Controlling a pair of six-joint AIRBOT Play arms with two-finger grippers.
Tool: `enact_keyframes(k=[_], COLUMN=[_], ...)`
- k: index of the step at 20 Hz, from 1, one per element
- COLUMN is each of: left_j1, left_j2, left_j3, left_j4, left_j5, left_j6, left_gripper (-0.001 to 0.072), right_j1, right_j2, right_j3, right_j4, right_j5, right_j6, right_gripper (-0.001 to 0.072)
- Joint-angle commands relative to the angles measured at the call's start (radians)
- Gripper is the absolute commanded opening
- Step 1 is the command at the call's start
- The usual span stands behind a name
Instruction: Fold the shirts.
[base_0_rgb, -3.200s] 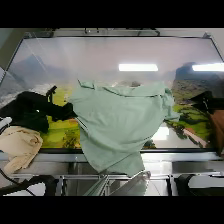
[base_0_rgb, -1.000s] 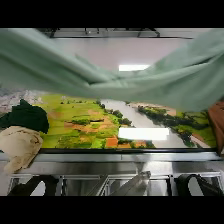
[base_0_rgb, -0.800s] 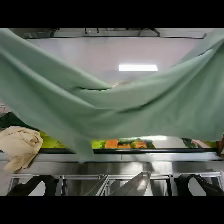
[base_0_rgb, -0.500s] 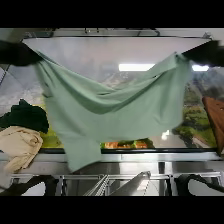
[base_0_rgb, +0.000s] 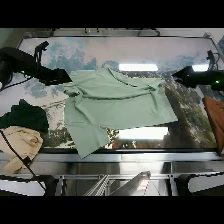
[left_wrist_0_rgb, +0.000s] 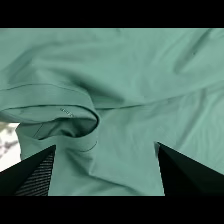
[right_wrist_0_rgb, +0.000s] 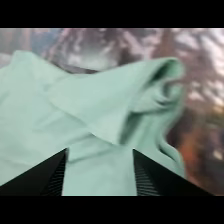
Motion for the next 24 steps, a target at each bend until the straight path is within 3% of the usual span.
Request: enact_keyframes(k=[1, 3, 6, 11, 18, 20, 21, 23, 24], left_j1=[0.071, 0.117, 0.184, 0.303, 0.387, 0.377, 0.363, 0.326, 0.302], left_j2=[0.018, 0.075, 0.198, 0.356, 0.406, 0.405, 0.404, 0.404, 0.404], left_j3=[0.061, 0.003, -0.18, -0.438, -0.665, -0.706, -0.726, -0.761, -0.78], left_j4=[0.001, 0.0, 0.0, 0.001, 0.001, 0.0, 0.001, 0.0, 0.0], left_j5=[0.194, 0.254, 0.241, 0.222, 0.109, 0.085, 0.069, 0.043, 0.02], left_j6=[-0.016, -0.02, -0.013, 0.035, 0.055, 0.055, 0.055, 0.053, 0.053], left_gripper=[0.0709, 0.0709, 0.0709, 0.0708, 0.0708, 0.0691, 0.0691, 0.0691, 0.0691], right_j1=[-0.127, -0.179, -0.214, -0.199, -0.02, 0.023, 0.033, 0.031, 0.031], right_j2=[0.025, 0.026, 0.026, 0.011, -0.067, -0.076, -0.076, -0.074, -0.07], right_j3=[-0.005, -0.056, -0.185, -0.291, -0.32, -0.32, -0.32, -0.32, -0.32], right_j4=[-0.234, -0.346, -0.365, -0.301, -0.231, -0.206, -0.189, -0.17, -0.17], right_j5=[0.18, 0.27, 0.273, 0.254, 0.222, 0.22, 0.22, 0.222, 0.224], right_j6=[0.079, 0.091, 0.022, -0.071, -0.092, -0.105, -0.111, -0.11, -0.111], right_gripper=[0.0521, 0.0522, 0.052, 0.0519, 0.0485, 0.0334, 0.0294, 0.002, 0.0016])
